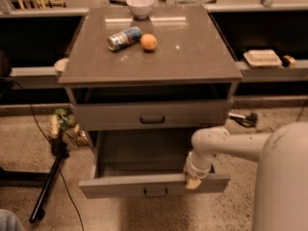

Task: Open middle drawer

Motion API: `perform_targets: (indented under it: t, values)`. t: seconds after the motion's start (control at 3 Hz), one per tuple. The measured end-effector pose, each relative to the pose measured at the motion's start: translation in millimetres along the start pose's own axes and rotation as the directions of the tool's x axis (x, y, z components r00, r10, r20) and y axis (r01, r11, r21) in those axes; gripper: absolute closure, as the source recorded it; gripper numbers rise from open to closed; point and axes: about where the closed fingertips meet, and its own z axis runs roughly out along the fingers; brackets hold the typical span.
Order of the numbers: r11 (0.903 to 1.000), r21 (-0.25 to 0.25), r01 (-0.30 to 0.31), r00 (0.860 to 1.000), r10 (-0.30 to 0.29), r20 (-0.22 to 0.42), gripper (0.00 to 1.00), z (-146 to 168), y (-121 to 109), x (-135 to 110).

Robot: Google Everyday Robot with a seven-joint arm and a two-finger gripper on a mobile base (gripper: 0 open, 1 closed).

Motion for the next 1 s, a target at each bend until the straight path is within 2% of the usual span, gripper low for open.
perform_targets:
  t: [0.33, 0.67, 1.0]
  values:
    - [1.0, 0.0, 0.0, 1.0, 0.0, 0.0, 1.0, 1, 1, 0]
    - [0.9999, 0.007, -0.015, 1.0, 0.014, 0.022, 1.0, 2, 23, -4]
    - [0.9999, 0.007, -0.015, 1.0, 0.014, 0.022, 1.0, 3, 23, -4]
